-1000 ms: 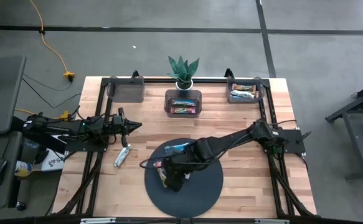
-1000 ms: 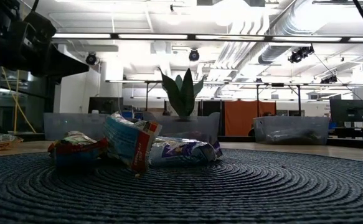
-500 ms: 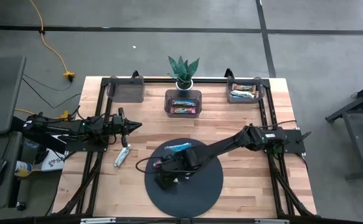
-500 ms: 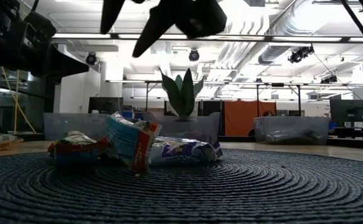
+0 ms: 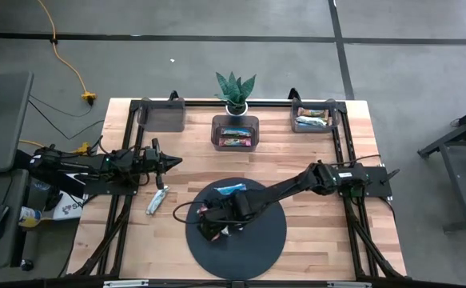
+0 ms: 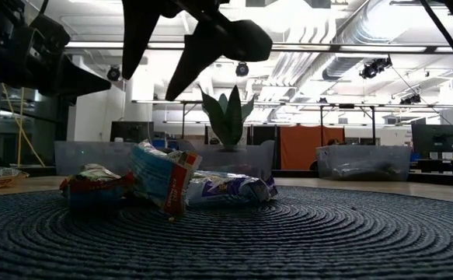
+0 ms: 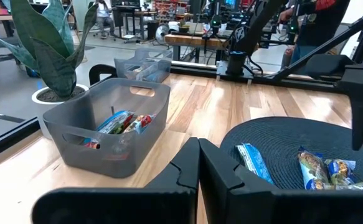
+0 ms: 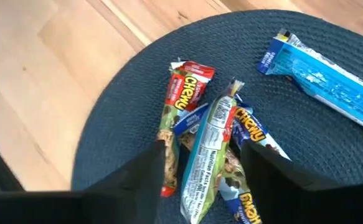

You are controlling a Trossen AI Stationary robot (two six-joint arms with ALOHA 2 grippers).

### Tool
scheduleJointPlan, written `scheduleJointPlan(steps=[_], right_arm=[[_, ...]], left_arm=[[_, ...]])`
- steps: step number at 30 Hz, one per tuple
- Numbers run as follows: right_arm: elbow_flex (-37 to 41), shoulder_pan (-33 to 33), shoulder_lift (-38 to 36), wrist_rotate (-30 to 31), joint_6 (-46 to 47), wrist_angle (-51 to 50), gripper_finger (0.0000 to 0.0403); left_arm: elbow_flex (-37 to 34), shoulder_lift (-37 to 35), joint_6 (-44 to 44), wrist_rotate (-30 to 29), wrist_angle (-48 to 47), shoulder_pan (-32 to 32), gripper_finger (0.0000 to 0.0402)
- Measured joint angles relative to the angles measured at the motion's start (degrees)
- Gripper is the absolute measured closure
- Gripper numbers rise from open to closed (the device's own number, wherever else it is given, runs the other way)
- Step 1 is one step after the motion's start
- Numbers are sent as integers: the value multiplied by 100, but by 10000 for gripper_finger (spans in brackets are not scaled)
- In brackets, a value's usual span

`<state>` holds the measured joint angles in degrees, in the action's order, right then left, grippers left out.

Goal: Pick and place Granola Bars by type
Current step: Put the red granola bar into the middle black bin

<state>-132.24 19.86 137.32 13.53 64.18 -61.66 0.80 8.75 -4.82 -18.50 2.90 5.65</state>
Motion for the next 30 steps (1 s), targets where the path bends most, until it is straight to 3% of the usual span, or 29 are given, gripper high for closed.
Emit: scheduleJointPlan(steps=[7,30], right_arm=[[4,0,66,49,-13,-10,156],[2,-108,669,-216,44,240,152]], left_arm=[[-1,1,2,0,-2,0,400],[0,1,1,-4,2,0,400]])
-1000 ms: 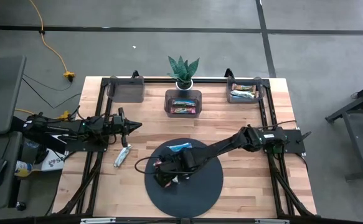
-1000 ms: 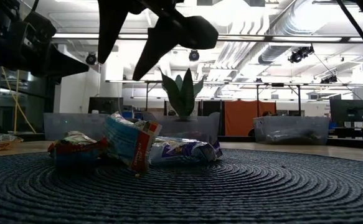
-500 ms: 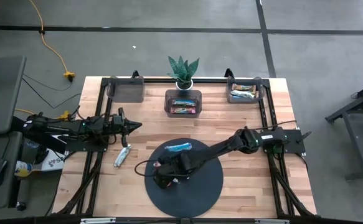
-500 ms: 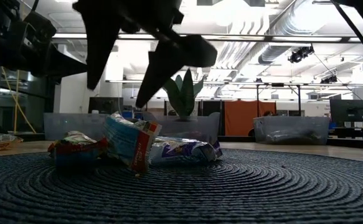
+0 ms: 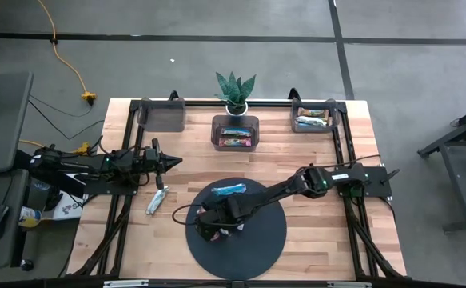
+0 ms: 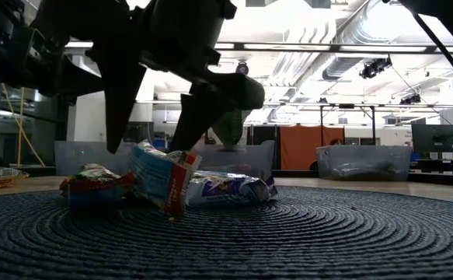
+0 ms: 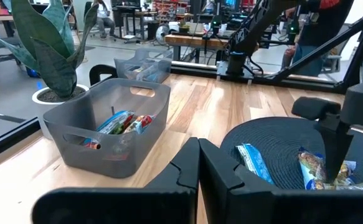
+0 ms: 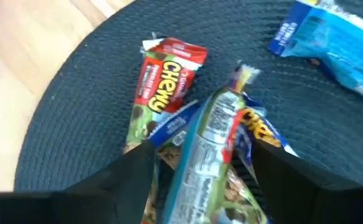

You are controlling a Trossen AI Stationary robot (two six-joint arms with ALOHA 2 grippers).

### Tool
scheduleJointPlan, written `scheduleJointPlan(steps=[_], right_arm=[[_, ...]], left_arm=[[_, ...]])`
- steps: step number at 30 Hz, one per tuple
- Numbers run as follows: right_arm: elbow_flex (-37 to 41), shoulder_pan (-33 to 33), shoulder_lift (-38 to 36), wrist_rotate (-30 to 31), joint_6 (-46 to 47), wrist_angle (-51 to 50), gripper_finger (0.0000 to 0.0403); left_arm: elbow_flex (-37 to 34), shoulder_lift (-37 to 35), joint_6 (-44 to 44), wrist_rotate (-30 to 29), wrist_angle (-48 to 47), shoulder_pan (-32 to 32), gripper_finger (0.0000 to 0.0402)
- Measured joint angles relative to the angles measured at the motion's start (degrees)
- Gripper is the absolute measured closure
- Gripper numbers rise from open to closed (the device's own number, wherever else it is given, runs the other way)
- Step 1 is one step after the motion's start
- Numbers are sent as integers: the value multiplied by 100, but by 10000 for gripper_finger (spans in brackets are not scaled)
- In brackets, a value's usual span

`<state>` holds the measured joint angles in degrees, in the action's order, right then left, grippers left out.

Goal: Pick and place Granola Bars by type
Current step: Put the red granola bar into the middle black bin

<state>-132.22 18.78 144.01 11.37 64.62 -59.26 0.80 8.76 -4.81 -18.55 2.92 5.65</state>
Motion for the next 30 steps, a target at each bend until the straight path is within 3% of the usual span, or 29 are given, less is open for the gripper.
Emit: scheduleJointPlan(steps=[11,30], right_arm=[[0,-14,130,-167,79,129,173],[0,-14,130,-291,-52,144,317]], left_arm=[[-1,0,0,0,-1,0,400],[-1,0,0,2,-2,0,400]])
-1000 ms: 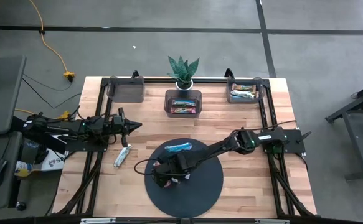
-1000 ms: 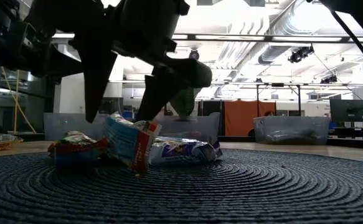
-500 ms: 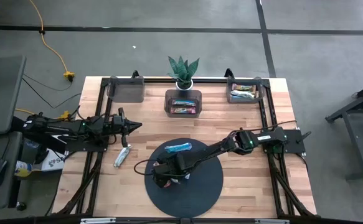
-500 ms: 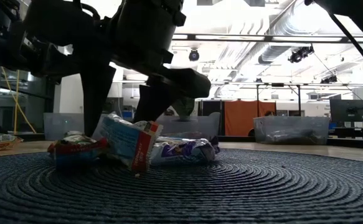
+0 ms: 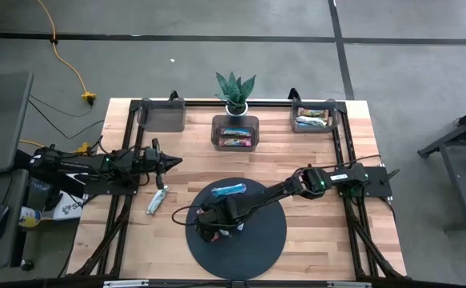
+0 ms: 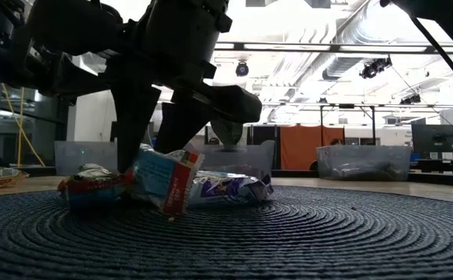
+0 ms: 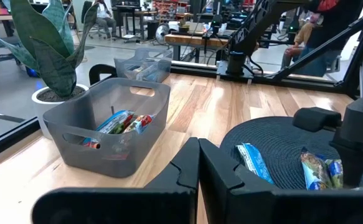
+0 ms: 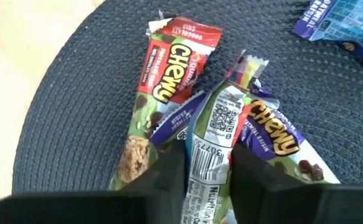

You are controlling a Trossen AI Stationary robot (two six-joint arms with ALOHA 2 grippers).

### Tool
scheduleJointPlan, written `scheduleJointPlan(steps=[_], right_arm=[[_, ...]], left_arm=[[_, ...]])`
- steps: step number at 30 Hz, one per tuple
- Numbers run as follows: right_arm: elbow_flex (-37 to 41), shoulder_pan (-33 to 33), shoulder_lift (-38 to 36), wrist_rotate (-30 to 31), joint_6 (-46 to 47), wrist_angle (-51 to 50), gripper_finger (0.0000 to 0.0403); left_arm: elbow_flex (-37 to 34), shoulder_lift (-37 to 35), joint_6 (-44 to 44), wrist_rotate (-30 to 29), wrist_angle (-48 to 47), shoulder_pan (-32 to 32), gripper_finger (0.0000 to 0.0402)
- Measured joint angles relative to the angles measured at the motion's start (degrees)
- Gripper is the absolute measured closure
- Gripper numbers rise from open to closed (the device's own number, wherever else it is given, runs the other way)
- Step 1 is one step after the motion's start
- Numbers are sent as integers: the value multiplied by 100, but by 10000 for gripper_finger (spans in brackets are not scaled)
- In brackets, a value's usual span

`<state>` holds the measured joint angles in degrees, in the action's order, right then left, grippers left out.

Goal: Pick and place Granola Bars by type
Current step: Put the red granola bar into the middle black bin

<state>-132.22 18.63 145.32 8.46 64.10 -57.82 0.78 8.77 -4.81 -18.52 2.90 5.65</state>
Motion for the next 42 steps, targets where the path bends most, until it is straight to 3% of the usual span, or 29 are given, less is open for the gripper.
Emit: scheduleJointPlan(steps=[7,17,28,32,42], right_arm=[[-5,0,-45,-49,-112,-5,350],[-24,0,-487,-124,-293,26,356],[-25,28,-1440,546,-1212,142,365],[-26,58,-1718,865,-2168,109,363],[-24,168,-1932,1289,-5657,24,363]], left_arm=[[1,1,-1,0,0,0,400],[0,-1,-1,2,2,0,400],[0,0,-1,0,-3,0,400],[0,1,1,2,0,0,400],[1,1,1,2,-4,0,400]])
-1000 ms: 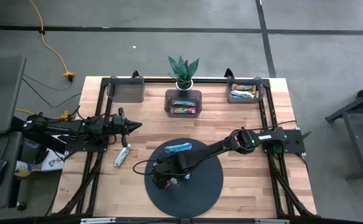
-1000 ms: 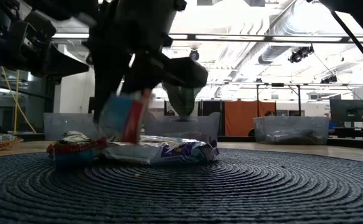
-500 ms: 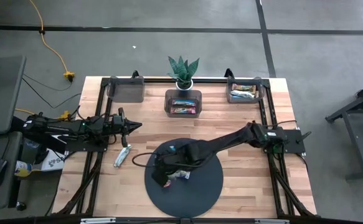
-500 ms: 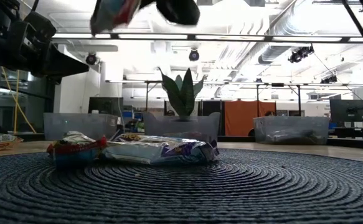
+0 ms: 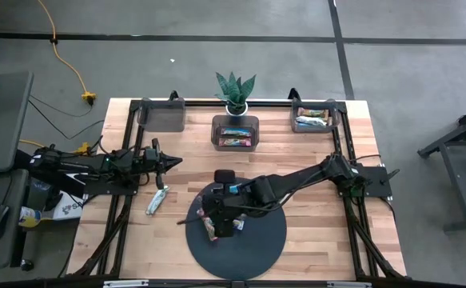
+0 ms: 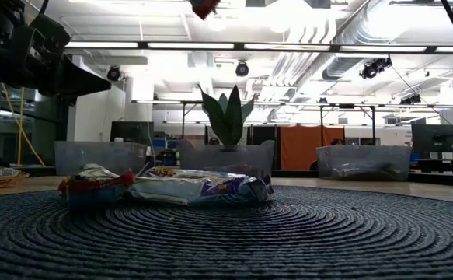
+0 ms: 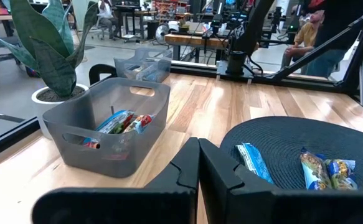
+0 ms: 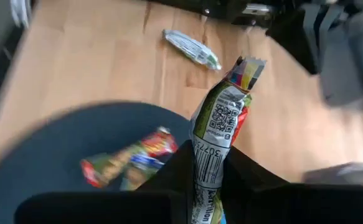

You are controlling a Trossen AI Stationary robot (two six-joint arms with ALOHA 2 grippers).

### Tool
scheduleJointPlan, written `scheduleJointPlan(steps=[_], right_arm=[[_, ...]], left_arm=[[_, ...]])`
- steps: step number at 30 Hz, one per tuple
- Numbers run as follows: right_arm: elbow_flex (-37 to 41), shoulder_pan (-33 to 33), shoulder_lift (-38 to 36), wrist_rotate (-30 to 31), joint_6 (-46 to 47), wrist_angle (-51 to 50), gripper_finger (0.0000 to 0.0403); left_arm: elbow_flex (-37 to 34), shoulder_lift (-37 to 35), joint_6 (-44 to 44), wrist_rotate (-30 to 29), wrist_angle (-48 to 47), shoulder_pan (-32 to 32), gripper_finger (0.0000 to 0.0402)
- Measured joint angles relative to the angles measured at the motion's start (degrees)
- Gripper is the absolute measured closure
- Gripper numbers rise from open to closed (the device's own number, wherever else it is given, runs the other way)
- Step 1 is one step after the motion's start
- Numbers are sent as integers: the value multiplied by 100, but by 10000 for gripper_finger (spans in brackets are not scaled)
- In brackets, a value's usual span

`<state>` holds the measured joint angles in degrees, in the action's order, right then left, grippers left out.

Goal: Pick and place Granola Bars by type
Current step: Put the red granola bar into the middle black bin

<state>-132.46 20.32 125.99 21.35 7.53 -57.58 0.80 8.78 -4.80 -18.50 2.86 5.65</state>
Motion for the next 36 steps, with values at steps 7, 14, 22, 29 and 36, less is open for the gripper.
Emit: scheduleJointPlan(steps=[7,14,22,29,36], right_arm=[[26,-14,0,1010,-1297,-132,367],[26,-190,0,2864,-2105,-584,361],[26,-973,0,2775,-2007,-1161,360],[20,-1826,42,1633,-2214,-1162,359],[20,-2441,316,648,-3010,-1208,359]], left_arm=[[-2,0,-2,0,2,0,400],[-2,0,-1,0,3,0,400],[-1,0,-1,-1,2,0,400],[-2,-2,0,0,4,0,400],[-1,-2,0,-1,4,0,400]])
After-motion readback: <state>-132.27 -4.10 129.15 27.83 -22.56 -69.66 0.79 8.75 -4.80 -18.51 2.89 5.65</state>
